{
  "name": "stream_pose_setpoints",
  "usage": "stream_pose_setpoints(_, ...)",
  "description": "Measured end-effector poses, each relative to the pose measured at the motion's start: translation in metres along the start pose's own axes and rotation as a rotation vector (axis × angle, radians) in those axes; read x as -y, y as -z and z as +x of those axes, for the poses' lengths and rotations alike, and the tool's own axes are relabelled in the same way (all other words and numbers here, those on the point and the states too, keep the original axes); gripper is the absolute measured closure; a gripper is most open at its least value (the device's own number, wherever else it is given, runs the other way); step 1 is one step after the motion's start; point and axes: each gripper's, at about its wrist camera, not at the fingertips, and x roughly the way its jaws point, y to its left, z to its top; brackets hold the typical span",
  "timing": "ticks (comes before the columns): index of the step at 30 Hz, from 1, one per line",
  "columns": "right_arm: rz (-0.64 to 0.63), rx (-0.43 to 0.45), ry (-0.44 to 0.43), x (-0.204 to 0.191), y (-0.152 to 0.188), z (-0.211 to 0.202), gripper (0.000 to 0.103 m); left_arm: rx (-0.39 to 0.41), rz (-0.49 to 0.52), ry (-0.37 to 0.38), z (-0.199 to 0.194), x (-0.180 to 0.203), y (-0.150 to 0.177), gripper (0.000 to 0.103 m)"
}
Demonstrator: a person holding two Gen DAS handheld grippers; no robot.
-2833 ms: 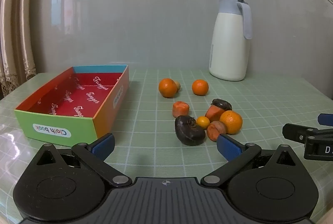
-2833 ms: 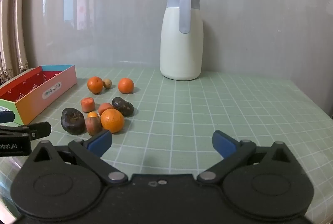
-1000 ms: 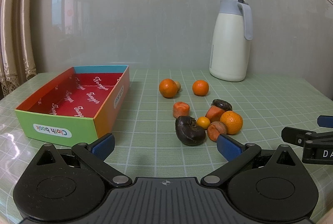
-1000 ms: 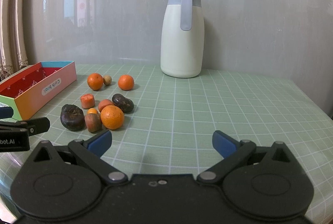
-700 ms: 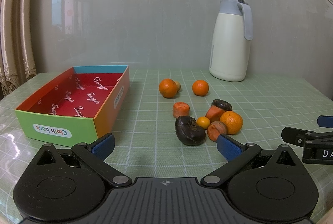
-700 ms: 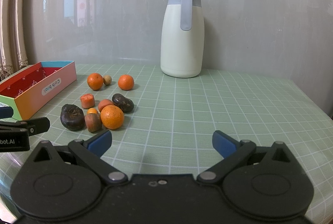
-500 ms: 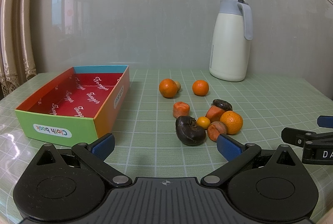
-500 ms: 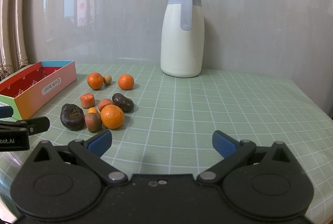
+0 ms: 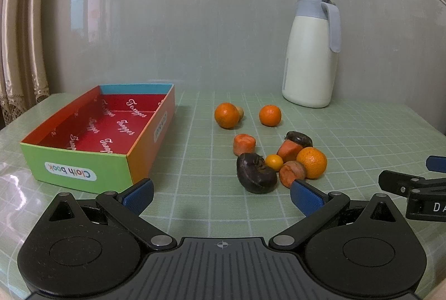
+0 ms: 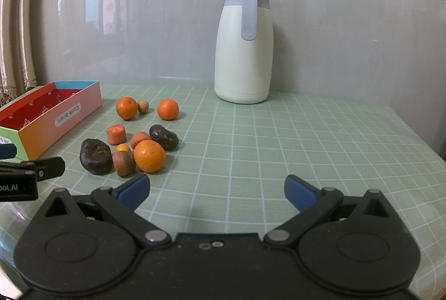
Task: Organize fruits
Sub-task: 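Reach the left gripper to the dark brown fruit and close on it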
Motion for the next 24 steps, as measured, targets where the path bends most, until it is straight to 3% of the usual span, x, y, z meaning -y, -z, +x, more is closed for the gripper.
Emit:
stream_pose_setpoints(11, 0.056, 0.003, 0.043, 0.012, -0.012, 0.008, 0.000, -0.034, 0.085, -0.009, 0.014, 0.020, -0.003, 0.000)
stream_pose_setpoints(17, 0.061, -0.032, 0.055, 0.013, -0.014, 0.021, 0.000, -0.058, 0.053, -0.001, 0.031, 0.022, -0.008, 0.000)
stream_pose_setpoints(20, 0.068, -0.041, 0.059, 0.013, -0.016, 0.026, 0.000, -0.089, 0.043, 0.014, 0.044, 0.023, -0.009, 0.020)
stream_pose_setpoints(24, 0.086, -0.043, 0.059, 0.014, -0.020, 0.034, 0.000, -0.123, 0.033, 0.022, 0.061, 0.026, -0.010, 0.027)
